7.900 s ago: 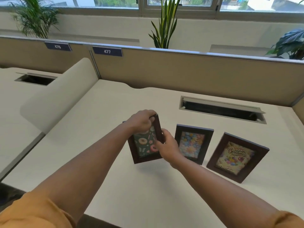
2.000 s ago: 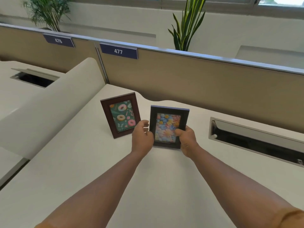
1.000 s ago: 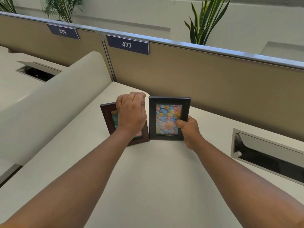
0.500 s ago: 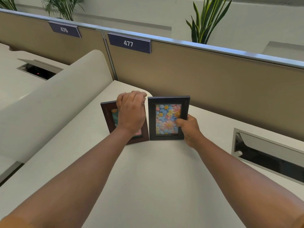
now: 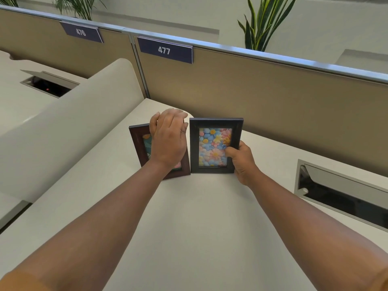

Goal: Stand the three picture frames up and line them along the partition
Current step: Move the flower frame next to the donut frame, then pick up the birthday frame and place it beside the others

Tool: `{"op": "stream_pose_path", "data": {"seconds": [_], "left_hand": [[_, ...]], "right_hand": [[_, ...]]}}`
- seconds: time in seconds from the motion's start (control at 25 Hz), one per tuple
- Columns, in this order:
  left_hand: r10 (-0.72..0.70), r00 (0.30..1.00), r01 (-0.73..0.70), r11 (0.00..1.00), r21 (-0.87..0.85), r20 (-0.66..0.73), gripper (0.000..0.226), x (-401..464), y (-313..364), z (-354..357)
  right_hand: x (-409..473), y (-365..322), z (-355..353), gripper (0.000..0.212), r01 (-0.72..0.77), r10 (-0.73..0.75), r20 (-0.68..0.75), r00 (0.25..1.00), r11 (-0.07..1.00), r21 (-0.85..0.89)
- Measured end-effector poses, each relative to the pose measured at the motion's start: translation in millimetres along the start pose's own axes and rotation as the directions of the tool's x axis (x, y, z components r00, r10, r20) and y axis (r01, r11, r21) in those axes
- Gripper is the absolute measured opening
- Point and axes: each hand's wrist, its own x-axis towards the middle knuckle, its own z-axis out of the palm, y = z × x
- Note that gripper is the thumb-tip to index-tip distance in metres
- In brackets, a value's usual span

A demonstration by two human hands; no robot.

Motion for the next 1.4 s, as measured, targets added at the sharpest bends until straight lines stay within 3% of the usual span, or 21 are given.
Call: {"op": "stream_pose_path", "data": {"seconds": [0.12, 0.24, 0.32, 0.44, 0.64, 1.2, 1.4], "left_hand": [[0.045, 0.997, -0.045, 0.999, 0.008, -0.064, 0.022, -15, 3, 1], [-0.011, 0.999, 0.008, 0.998, -0.059, -0.044, 0.014, -56, 25, 14], [-0.072, 0.992, 0.09, 0.979, -0.184, 0.104, 0.011, -91, 49, 21], [-0.108, 0.908, 0.25, 0.914, -0.319, 0.404, 0.018, -140, 87, 24], [-0.198, 0.757, 0.52, 0.76, -0.39, 0.623, 0.026, -198, 140, 7], [0.071, 0.686, 0.507, 0.667, -0.546, 0.724, 0.024, -309, 278, -27], [0.106, 0.678, 0.516, 0.635, -0.574, 0.727, 0.032, -332, 317, -34]], "right_hand": [[-7, 5, -5, 0.048, 0.08, -0.08, 0.007, 0.997, 0.997, -0.003], [-31, 19, -16, 0.069, 0.132, -0.146, -0.089, 0.985, 0.981, -0.144], [-60, 36, -27, 0.073, 0.136, -0.173, -0.158, 0.972, 0.965, -0.224], [-114, 57, -47, 0.066, 0.082, -0.137, -0.247, 0.959, 0.972, -0.22], [-205, 82, -81, 0.043, 0.018, -0.074, -0.302, 0.95, 0.983, -0.183], [-398, 144, -152, 0.048, 0.105, -0.136, -0.347, 0.928, 0.989, -0.106], [-442, 164, -176, 0.049, 0.107, -0.172, -0.379, 0.909, 0.976, -0.188]]}}
